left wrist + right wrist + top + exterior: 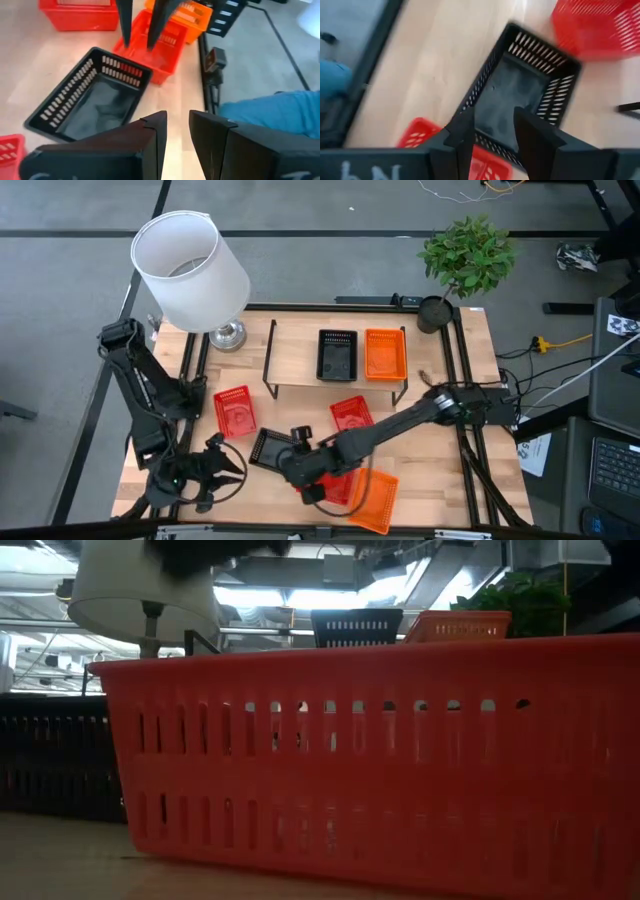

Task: Stack baskets on shelf by color
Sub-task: Stack the black bin on top of the black bin

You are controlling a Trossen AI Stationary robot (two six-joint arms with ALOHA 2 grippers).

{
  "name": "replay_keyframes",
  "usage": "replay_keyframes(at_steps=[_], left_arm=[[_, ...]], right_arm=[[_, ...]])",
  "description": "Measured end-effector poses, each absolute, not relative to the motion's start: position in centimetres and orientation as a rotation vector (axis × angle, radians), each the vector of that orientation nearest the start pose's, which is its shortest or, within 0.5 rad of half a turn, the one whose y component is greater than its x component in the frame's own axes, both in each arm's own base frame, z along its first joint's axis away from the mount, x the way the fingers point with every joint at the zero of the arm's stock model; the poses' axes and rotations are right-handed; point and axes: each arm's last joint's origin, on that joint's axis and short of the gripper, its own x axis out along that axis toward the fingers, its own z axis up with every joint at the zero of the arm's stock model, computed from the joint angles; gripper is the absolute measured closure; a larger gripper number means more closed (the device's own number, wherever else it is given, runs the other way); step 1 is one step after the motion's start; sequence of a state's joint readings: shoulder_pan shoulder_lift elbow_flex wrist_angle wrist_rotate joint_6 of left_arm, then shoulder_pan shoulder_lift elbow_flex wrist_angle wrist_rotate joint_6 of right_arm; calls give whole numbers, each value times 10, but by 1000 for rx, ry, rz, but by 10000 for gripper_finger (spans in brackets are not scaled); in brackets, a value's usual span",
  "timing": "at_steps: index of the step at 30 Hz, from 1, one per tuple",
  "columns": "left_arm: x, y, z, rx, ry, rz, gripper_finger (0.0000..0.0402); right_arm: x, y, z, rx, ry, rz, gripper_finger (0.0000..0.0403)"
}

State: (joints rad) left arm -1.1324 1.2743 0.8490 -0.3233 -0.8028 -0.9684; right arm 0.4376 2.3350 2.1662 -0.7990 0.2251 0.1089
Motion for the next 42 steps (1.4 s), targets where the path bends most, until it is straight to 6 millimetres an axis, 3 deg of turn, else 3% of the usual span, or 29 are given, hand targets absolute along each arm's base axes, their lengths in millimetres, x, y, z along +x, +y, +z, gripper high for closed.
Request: replay_keyframes(at_steps=[4,8,16,24,30,42], left_arm=[[126,-221,248,-308,530,-66,327],[127,-220,247,-303,533,-61,327],[129,-218,247,-307,531,-50,327],[129,-219,247,-299,532,-54,327],[129,-219,247,-290,532,-56,328],[129,-219,247,-289,531,-56,328]], right_arm=[[475,208,195,-168,988,95,266],[478,209,180,-147,1011,68,266],[479,193,196,-286,951,-139,266],[485,158,193,-138,1053,-171,266],[487,153,187,-69,1094,-126,266],[489,151,170,54,1128,-217,278]])
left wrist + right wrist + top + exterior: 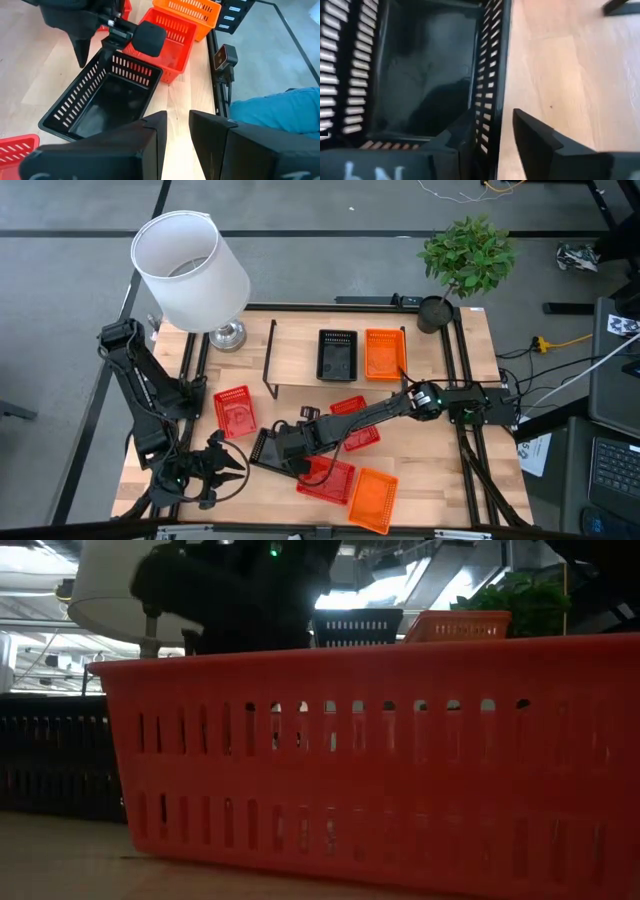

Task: Stack baskets on shelf by color
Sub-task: Stack the black bin on top of the black bin

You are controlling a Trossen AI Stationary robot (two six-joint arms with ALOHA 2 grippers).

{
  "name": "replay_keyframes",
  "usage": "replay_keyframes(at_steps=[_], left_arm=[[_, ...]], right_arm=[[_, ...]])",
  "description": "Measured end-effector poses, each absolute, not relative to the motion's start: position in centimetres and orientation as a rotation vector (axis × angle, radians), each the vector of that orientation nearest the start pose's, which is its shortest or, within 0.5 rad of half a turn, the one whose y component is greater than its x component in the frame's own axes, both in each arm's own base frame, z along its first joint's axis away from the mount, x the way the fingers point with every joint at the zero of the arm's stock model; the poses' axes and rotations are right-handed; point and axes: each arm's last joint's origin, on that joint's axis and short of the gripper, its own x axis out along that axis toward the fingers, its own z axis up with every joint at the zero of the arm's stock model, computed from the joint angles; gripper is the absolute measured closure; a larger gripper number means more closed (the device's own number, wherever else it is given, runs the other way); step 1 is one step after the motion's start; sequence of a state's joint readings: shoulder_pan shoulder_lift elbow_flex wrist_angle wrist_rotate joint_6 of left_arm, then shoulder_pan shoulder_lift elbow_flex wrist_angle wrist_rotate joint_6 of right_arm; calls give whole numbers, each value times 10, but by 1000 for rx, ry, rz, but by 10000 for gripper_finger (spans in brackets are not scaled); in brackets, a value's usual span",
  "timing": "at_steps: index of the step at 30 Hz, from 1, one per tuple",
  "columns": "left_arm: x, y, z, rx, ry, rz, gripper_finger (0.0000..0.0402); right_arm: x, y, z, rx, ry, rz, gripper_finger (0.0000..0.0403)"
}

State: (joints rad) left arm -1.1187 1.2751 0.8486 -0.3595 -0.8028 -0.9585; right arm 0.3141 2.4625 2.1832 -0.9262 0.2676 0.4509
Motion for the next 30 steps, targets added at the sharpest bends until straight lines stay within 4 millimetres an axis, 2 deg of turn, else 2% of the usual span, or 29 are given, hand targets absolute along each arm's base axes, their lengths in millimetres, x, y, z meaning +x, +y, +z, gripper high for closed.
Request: replay_keyframes(at_steps=[3,8,13,15,21,24,30], left_arm=[[129,-219,247,-288,531,-56,328],[129,-219,247,-289,531,-57,328],[129,-219,247,-288,531,-57,328],[129,-219,247,-288,531,-57,328],[129,-218,247,-288,531,-56,328],[129,-219,247,-291,537,-62,328],[129,-219,247,-259,538,-72,328]], right_arm=[[489,151,170,111,1122,-252,309],[489,150,171,203,1119,-289,388],[490,149,173,265,1088,-340,395],[491,150,181,283,1083,-344,396],[487,152,227,301,1036,-340,397],[471,149,259,333,996,-341,397],[438,139,315,390,891,-498,397]])
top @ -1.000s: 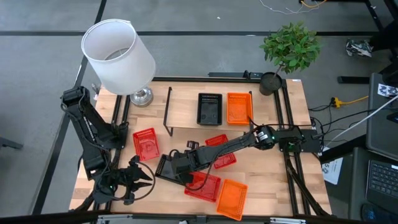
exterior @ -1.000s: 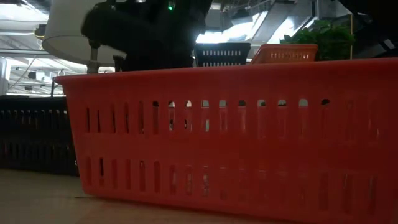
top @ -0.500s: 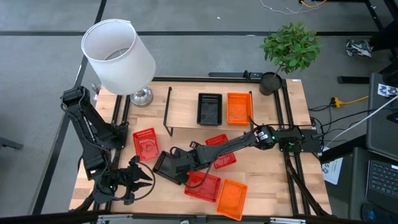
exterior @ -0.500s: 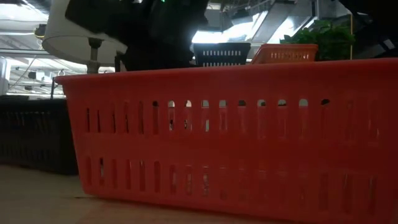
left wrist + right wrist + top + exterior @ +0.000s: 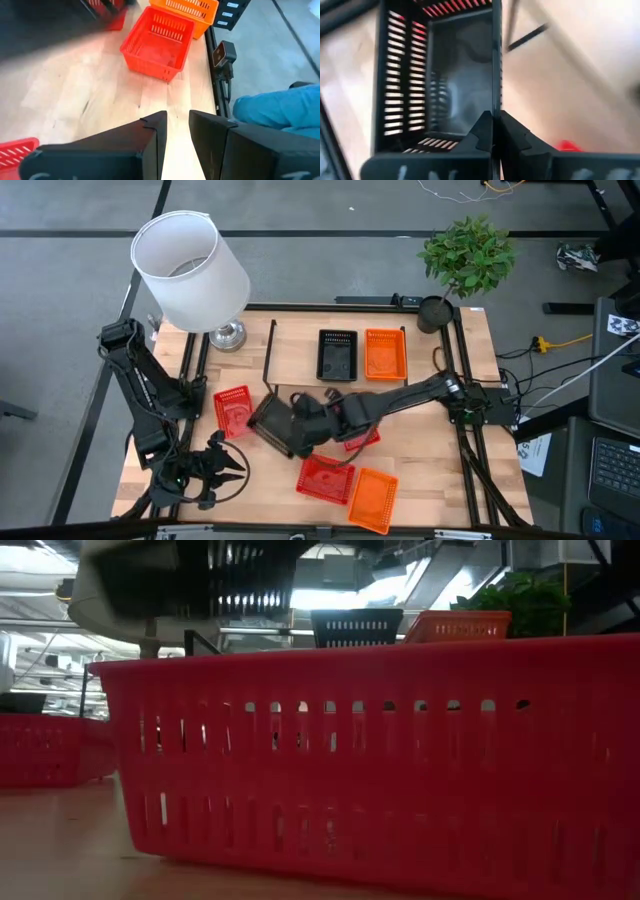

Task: Stack baskets on shelf by color
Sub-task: Stack the black bin on top of the black bin

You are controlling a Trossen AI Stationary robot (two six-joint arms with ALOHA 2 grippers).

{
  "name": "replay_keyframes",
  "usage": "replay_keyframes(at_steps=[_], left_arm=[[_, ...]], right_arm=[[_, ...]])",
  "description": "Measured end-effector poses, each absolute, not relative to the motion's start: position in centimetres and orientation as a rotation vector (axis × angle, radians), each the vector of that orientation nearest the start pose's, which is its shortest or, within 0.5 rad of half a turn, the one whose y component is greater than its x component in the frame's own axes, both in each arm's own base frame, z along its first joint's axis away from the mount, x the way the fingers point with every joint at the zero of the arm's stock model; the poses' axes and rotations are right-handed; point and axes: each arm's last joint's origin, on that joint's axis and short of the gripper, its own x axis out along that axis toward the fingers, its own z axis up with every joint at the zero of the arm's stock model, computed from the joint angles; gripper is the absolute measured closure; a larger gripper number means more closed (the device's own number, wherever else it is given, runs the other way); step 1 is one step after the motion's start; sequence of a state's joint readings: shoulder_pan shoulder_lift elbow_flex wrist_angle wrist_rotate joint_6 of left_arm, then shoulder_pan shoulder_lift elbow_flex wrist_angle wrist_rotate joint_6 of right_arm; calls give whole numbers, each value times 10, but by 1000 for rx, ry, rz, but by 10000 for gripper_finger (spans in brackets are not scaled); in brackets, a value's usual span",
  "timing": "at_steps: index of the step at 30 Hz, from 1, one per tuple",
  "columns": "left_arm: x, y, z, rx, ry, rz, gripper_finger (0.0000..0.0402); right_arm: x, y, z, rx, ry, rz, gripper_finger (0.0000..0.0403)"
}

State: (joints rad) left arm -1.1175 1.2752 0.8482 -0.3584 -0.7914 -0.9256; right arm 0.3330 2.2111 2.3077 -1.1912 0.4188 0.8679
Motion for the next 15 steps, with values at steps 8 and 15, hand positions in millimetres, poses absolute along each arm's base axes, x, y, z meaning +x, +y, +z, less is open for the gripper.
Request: replay_keyframes(at_steps=[8,15], left_arm=[[129,-219,247,-195,535,-89,327],[129,-219,247,-194,532,-87,327]], right_arm=[[389,112,376,531,656,-797,399],[360,93,391,749,563,-1022,399]])
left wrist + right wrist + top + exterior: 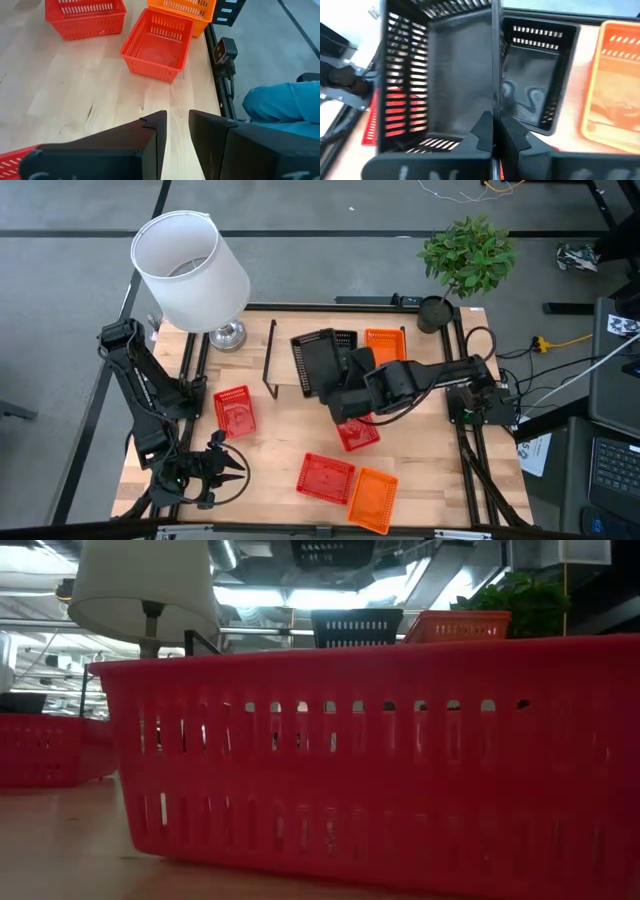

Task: Stack baskets on shelf by color
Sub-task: Stack the black bin on top of the black bin

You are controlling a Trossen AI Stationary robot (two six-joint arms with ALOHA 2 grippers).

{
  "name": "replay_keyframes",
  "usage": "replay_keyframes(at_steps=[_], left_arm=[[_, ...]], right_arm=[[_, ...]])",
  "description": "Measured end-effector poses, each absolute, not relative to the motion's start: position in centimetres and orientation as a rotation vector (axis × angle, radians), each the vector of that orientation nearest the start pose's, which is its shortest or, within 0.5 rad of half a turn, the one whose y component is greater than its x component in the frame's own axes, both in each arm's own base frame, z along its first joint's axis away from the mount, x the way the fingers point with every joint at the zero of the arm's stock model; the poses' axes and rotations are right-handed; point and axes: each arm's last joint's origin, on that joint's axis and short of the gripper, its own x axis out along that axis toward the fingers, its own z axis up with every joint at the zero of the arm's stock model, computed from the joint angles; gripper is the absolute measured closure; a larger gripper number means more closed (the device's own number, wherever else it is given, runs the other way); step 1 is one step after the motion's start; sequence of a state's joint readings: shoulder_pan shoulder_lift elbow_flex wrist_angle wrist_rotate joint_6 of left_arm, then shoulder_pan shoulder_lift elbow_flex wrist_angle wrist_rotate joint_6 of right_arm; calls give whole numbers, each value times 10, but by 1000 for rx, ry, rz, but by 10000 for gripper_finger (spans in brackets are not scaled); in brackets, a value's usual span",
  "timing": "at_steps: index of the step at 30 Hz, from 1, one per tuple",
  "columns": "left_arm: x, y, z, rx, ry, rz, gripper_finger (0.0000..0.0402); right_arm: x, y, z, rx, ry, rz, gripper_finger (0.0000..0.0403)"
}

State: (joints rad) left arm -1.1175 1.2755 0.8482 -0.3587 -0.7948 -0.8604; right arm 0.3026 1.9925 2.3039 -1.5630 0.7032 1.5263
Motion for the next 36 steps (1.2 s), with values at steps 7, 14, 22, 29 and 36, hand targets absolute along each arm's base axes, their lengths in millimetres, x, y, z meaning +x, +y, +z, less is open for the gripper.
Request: replay_keyframes(at_steps=[7,14,22,29,36], left_arm=[[129,-219,247,-194,532,-86,327],[129,-218,243,-181,535,-85,327],[129,-216,238,-180,540,-78,327],[129,-216,239,-235,540,-66,327],[129,-216,239,-231,535,-64,327]], right_arm=[[359,63,396,817,526,-1100,399],[347,18,412,909,585,-1108,399],[338,30,420,943,587,-1060,399],[292,17,441,927,601,-1011,399],[256,42,424,1019,499,-1090,399]])
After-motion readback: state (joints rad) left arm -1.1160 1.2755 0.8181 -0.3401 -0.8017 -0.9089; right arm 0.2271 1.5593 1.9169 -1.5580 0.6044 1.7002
